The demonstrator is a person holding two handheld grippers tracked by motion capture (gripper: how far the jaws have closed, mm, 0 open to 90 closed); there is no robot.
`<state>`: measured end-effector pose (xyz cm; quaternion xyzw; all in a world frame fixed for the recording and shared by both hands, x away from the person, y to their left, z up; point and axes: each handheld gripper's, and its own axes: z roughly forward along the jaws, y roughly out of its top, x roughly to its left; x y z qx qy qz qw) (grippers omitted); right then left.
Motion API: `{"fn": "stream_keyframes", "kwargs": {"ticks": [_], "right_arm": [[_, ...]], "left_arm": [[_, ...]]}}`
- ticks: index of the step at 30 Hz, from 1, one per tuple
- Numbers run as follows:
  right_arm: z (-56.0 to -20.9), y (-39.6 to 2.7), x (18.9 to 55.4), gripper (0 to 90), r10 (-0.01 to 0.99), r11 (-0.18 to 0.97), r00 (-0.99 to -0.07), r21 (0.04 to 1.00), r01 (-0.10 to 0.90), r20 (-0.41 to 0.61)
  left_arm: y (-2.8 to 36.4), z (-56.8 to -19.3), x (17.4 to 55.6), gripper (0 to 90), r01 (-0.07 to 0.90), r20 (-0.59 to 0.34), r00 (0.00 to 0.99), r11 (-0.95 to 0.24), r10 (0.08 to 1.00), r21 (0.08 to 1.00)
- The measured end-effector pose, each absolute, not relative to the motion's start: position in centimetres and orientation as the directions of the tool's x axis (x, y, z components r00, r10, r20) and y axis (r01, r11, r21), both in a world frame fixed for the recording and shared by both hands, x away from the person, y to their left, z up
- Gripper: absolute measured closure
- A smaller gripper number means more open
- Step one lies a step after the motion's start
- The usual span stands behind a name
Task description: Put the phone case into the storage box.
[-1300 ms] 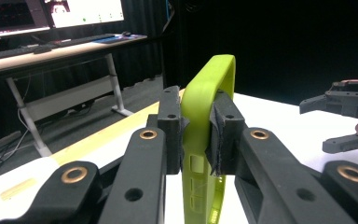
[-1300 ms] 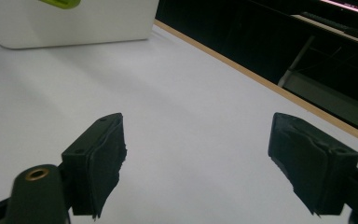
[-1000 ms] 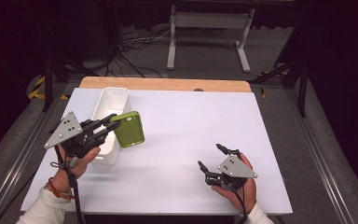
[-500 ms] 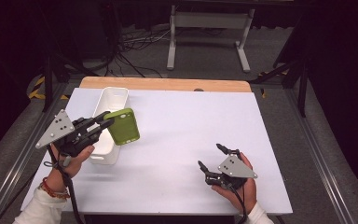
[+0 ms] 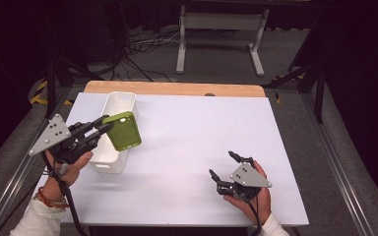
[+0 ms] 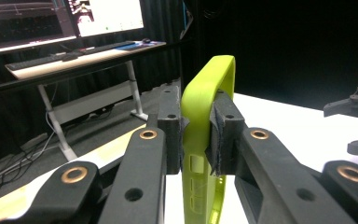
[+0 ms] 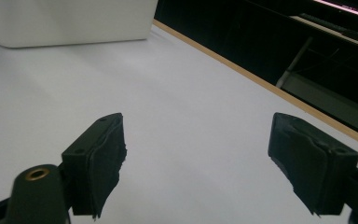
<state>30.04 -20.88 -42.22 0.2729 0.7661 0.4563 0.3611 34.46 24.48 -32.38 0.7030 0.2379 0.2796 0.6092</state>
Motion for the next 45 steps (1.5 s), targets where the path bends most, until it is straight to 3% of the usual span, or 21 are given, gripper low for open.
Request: {"fn": "stream_keyframes", "kwargs": {"ticks": [31,45], "right_arm": [[-42.4,-20.6,30.2,19.5,0.739,0.445,-0.602,0.891,0.096,-0.304],[-42.4,-20.7,30.2,19.5,0.737,0.448,-0.602,0.889,0.095,-0.307]], "left_arm": [[27.7,-32.0,35.1,77.8,-0.006,0.083,0.674,-0.107,0.734,0.994],[28.2,-32.3,35.5,77.8,0.001,0.109,0.667,-0.147,0.737,0.989]]}}
